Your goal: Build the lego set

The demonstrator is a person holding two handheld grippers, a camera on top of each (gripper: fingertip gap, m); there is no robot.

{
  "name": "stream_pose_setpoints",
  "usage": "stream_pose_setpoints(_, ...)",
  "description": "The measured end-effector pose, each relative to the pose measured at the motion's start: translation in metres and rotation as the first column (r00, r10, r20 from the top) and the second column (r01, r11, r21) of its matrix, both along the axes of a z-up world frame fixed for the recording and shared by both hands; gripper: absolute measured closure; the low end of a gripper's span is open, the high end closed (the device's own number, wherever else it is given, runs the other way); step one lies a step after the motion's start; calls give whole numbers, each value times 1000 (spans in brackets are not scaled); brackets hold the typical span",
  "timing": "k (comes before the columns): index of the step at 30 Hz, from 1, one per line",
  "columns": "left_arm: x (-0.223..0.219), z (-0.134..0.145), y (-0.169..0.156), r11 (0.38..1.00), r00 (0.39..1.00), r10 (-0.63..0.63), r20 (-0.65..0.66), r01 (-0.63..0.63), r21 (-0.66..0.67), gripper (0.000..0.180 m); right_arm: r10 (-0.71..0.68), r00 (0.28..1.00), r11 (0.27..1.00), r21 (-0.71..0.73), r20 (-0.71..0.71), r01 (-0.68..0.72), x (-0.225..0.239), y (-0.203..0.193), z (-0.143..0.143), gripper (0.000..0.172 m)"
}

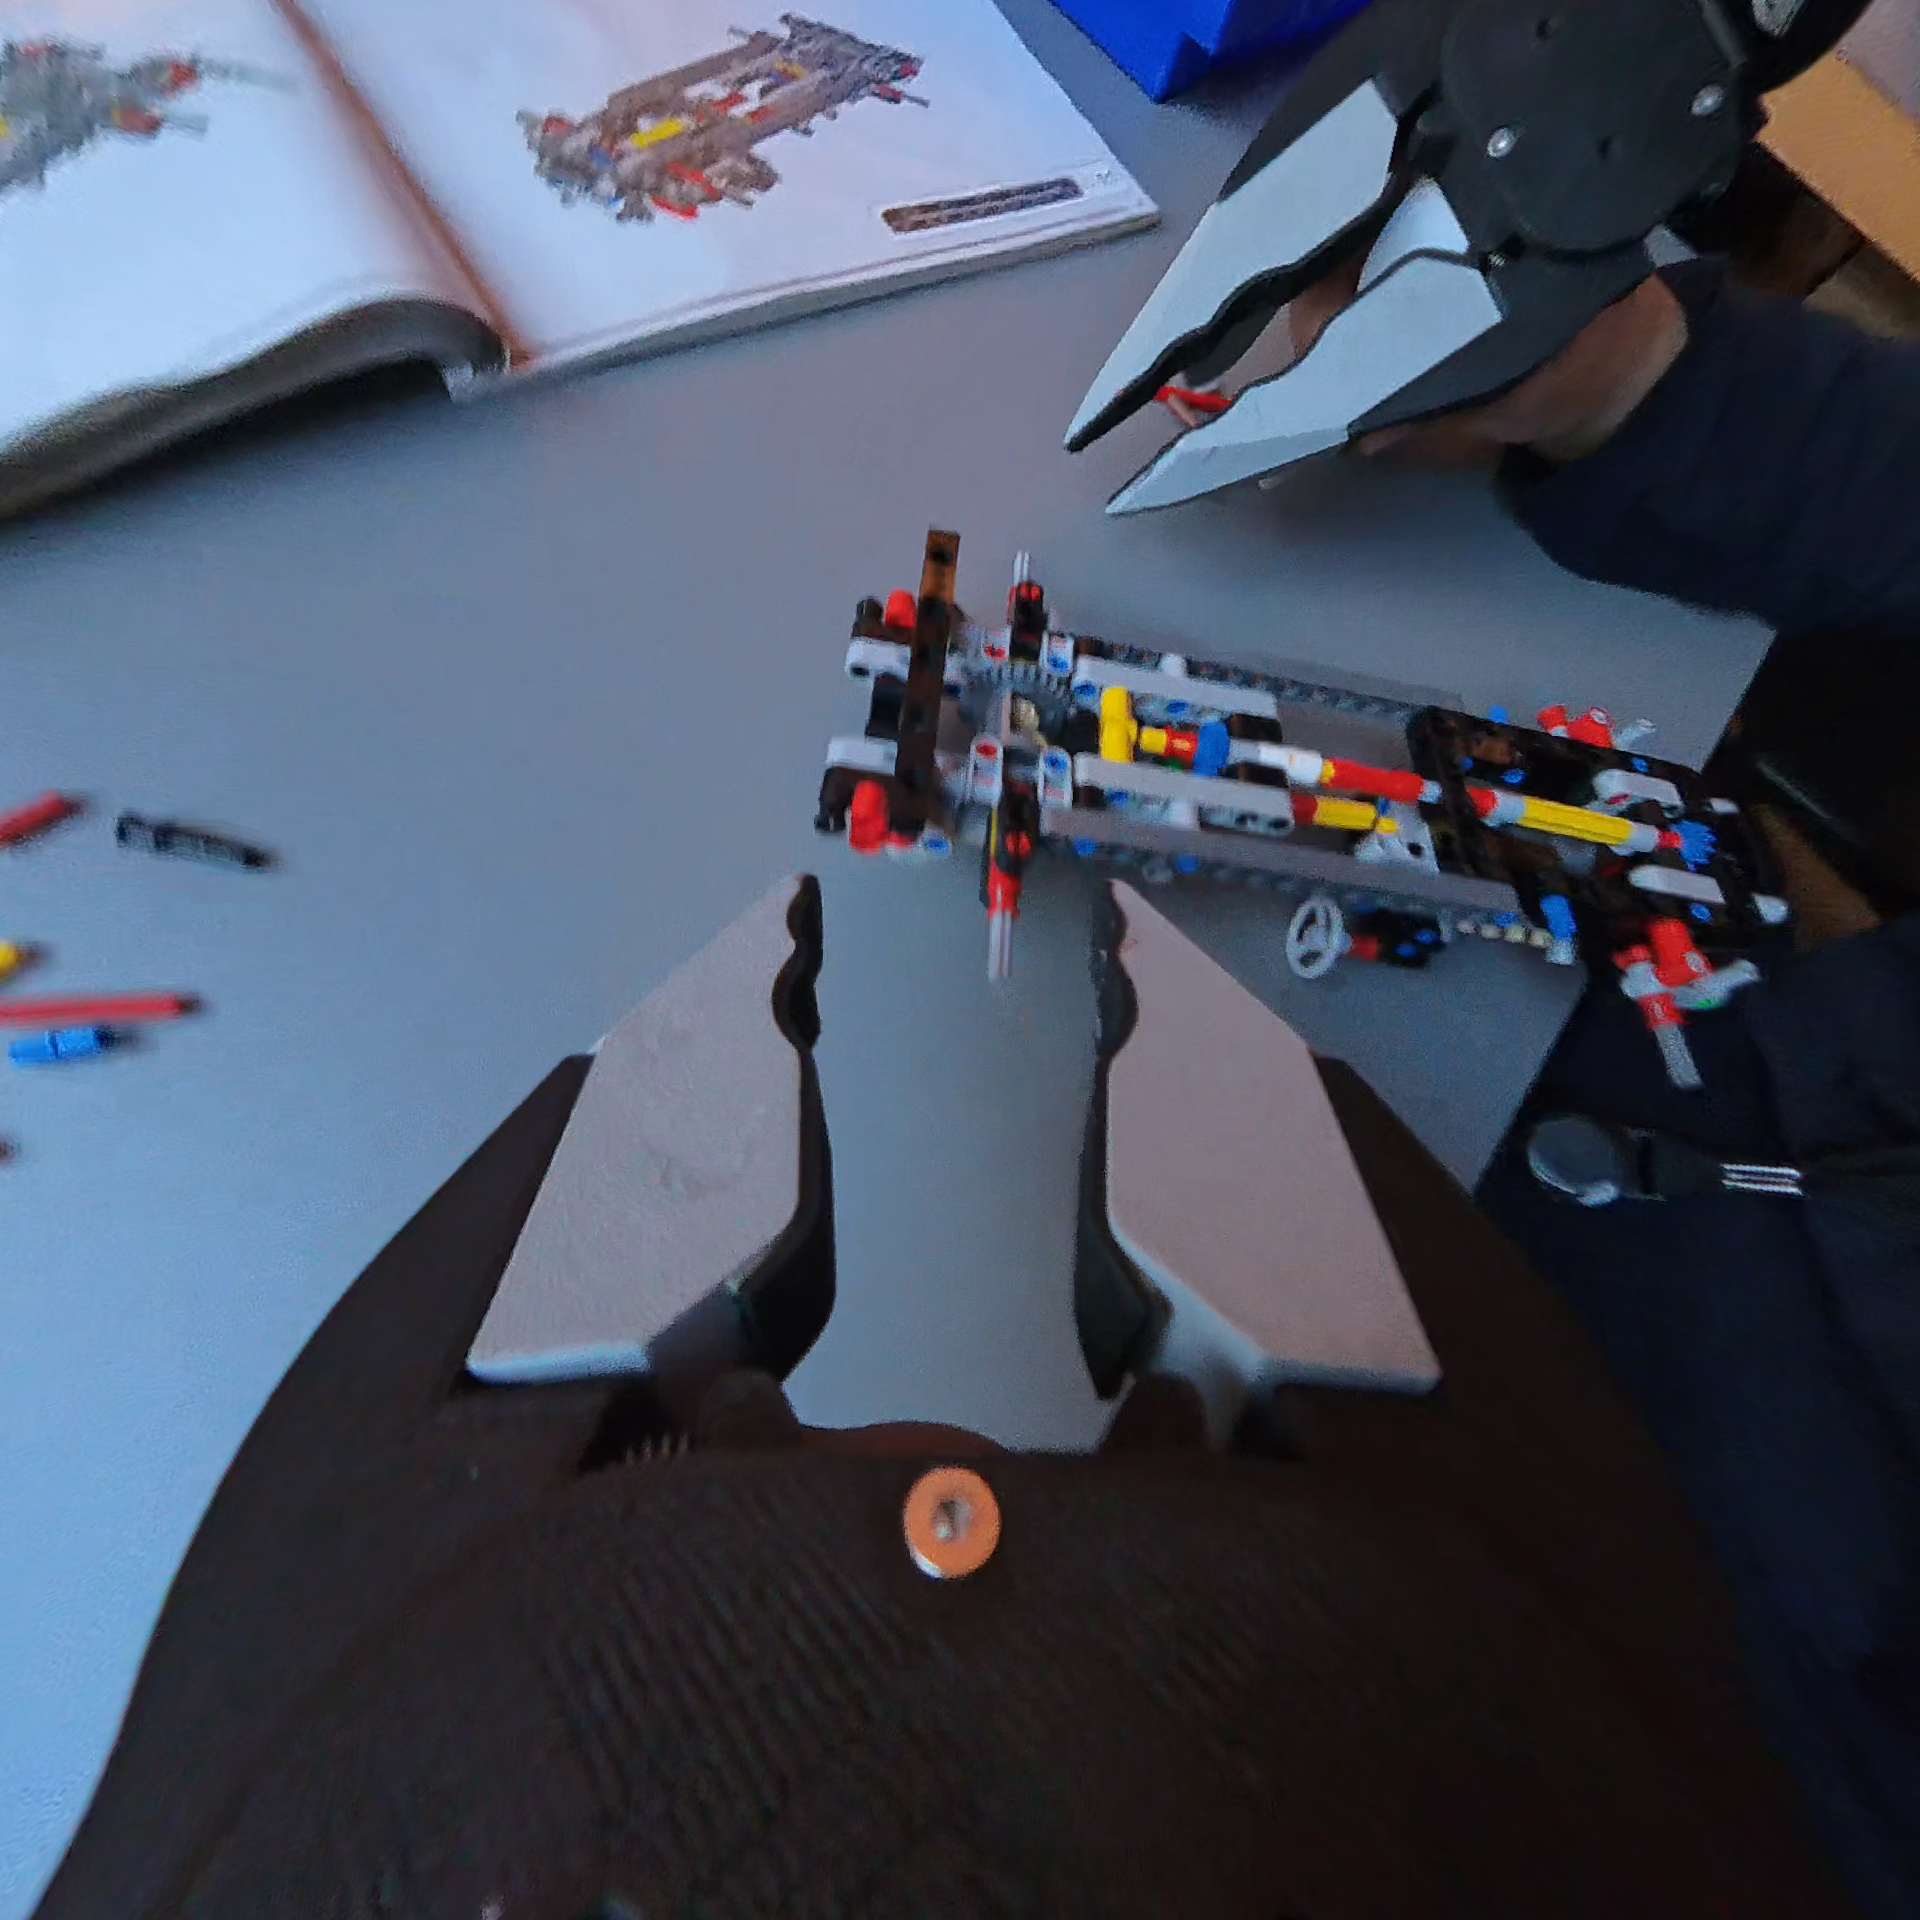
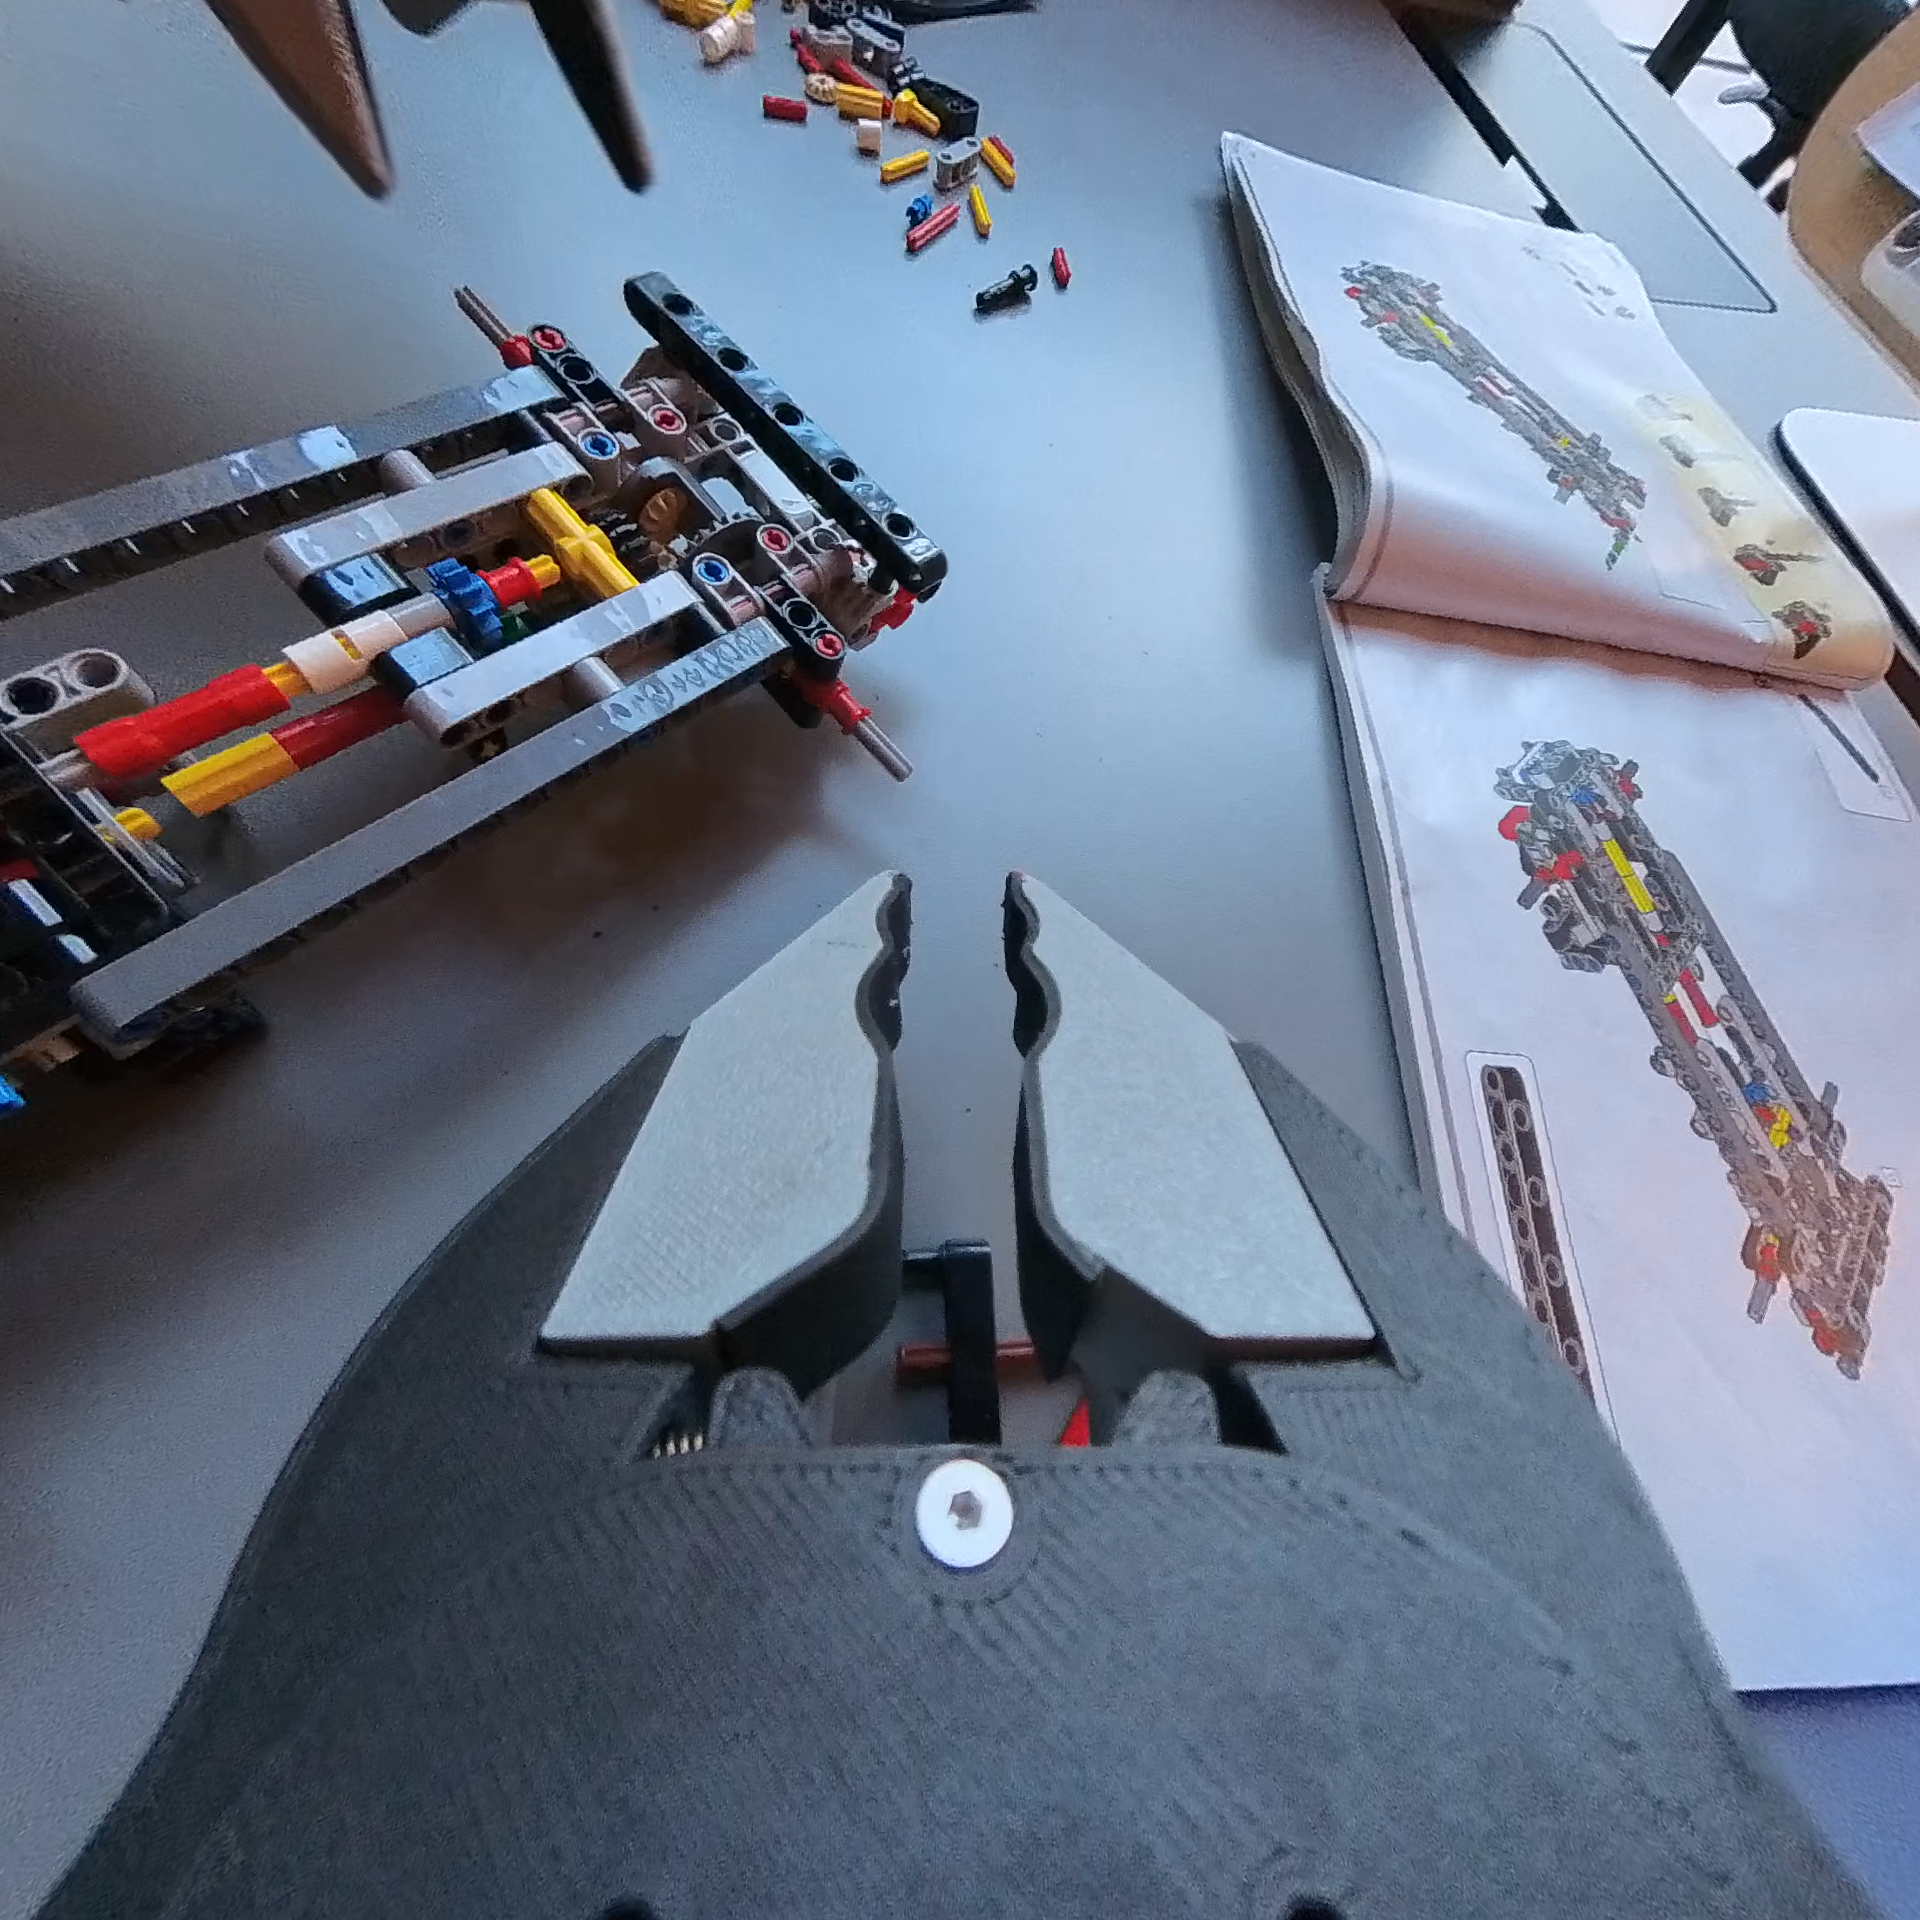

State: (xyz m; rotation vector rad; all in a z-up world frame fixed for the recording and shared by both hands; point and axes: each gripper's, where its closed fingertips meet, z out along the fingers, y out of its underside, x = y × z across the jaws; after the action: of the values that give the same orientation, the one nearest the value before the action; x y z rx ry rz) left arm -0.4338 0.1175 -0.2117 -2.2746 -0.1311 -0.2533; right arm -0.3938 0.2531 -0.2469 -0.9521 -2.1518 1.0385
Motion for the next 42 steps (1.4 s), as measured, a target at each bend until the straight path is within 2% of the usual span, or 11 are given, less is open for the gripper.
stream_pose_setpoints(5,9,-16,-33,996,997,47,56,-43,-73,128,86,995,996,-6,47,-86,9,-14,-6,160)
stream_pose_setpoints(14,64,-24,-7,998,975,-59,213,66,-24,130,459,859,888,-108,227,-446,71,-75,-20,168)
stream_pose_setpoints(18,37,-24,19,995,997,-74,18,75,-67,139,517,821,855,-102,242,-508,84,-99,-22,172)
stream_pose_setpoints(20,-9,-26,34,994,981,-17,-191,-3,-108,162,530,813,846,-80,239,-528,87,-109,-24,166)
stream_pose_setpoints(23,-47,-27,39,970,970,9,-242,-68,-235,144,544,806,831,-16,233,-556,94,-109,-25,166)
stream_pose_setpoints(26,-9,-1,34,974,995,-45,-87,25,-226,125,543,821,836,-20,177,-549,101,-89,-1,170)
stream_pose_setpoints(29,43,17,22,979,988,-118,-97,99,-181,105,546,832,834,-153,98,-529,115,-66,35,163)
stream_pose_setpoints(35,81,-16,41,936,892,-229,-389,92,-341,64,412,908,907,-126,75,-401,108,-21,31,160)
stream_pose_setpoints(39,70,-43,54,872,843,-316,-436,77,-484,60,319,947,942,-115,27,-314,92,-9,32,155)
stream_pose_setpoints(40,77,-52,50,839,857,-363,-365,131,-528,63,293,956,951,-104,15,-290,87,-6,32,150)
stream_pose_setpoints(42,87,-55,51,813,873,-419,-250,239,-530,88,256,966,965,-68,13,-255,81,-1,28,134)
